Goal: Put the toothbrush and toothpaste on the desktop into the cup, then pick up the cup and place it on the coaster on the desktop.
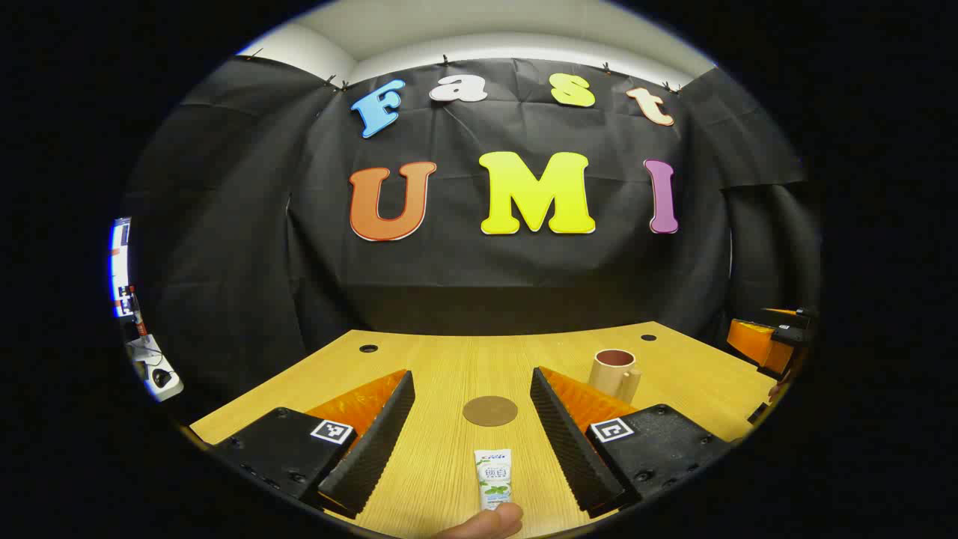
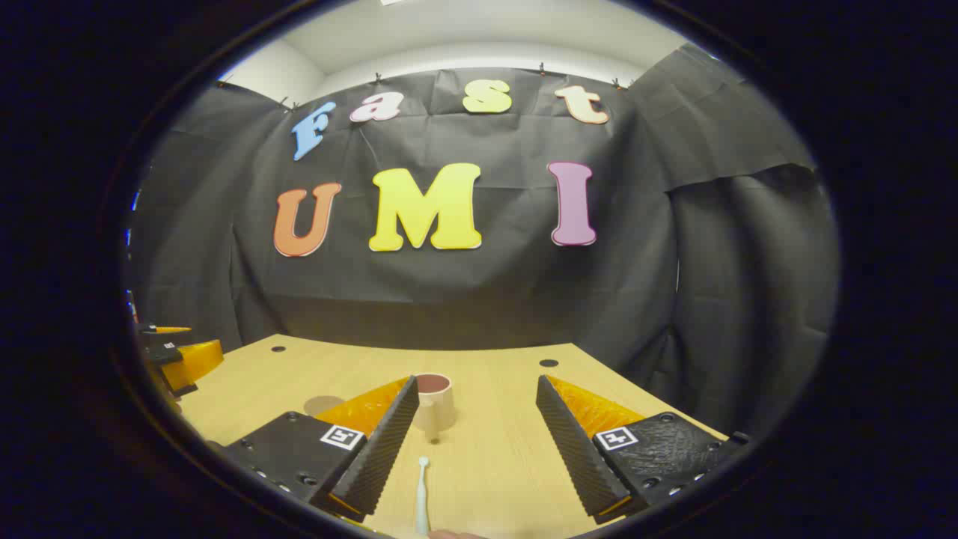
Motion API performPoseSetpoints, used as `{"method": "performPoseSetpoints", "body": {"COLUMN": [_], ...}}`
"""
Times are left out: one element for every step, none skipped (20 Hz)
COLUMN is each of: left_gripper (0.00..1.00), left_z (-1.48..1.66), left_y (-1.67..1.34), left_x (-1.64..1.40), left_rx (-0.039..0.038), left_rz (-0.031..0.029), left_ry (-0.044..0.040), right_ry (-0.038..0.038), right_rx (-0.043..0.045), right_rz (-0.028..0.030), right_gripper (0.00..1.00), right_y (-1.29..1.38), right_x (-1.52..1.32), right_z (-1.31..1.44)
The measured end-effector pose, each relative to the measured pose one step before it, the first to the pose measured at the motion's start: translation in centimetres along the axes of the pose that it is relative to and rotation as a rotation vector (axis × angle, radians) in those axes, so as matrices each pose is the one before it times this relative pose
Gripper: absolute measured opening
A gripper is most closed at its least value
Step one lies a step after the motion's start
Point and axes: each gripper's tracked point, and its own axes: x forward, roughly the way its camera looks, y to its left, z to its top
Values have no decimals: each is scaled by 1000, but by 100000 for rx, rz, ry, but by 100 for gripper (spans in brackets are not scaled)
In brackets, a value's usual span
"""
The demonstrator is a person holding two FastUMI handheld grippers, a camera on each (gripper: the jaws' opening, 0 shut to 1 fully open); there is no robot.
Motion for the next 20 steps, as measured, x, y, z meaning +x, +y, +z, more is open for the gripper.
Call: {"method": "performPoseSetpoints", "body": {"left_gripper": [99,99,99,99,99,99,99,99,99,99,99,99,99,99,99,99,99,99,99,99], "left_z": [-98,-316,-308,-364,-219,-150,-46,6,-29,49,13,101,49,55,94,96,-24,-85,-131,-164], "left_y": [224,190,64,-114,178,116,110,-12,8,-23,-89,-178,-24,-89,-253,-62,21,49,76,-88], "left_x": [187,169,85,133,69,24,47,-9,-60,35,24,-22,-165,-102,-46,-50,62,-10,101,-1], "left_rx": [-337,-634,-558,-560,-690,-533,-359,-262,-120,24,28,182,408,249,46,78,68,44,295,414], "left_rz": [712,1013,174,37,447,405,431,310,209,-114,-151,-72,-207,-528,-546,-394,-140,604,385,53], "left_ry": [23,739,1086,1374,1025,491,62,-54,132,-95,19,-149,-518,-451,-427,-379,-554,-289,380,426], "right_ry": [486,388,-29,48,159,-83,-51,11,-279,-180,-132,-658,-735,-320,142,413,600,657,946,1131], "right_rx": [954,558,-95,-487,-568,-419,-425,-670,-598,-406,-197,-233,-234,-320,-24,143,-74,-242,-233,-145], "right_rz": [-448,62,-303,-341,-60,-96,396,176,197,311,106,-110,-202,-75,158,321,215,50,266,419], "right_gripper": [96,96,96,96,96,95,96,95,95,95,94,96,96,96,96,96,96,96,96,96], "right_y": [-173,-130,-130,-128,51,-78,173,109,139,149,17,-9,-14,41,53,109,107,40,131,192], "right_x": [86,-62,57,8,15,9,26,-51,35,-73,-42,-120,-23,42,10,62,108,102,161,228], "right_z": [-57,-116,3,-86,36,-45,122,-76,150,23,73,100,228,-63,-27,-241,-181,-311,-365,-660]}}
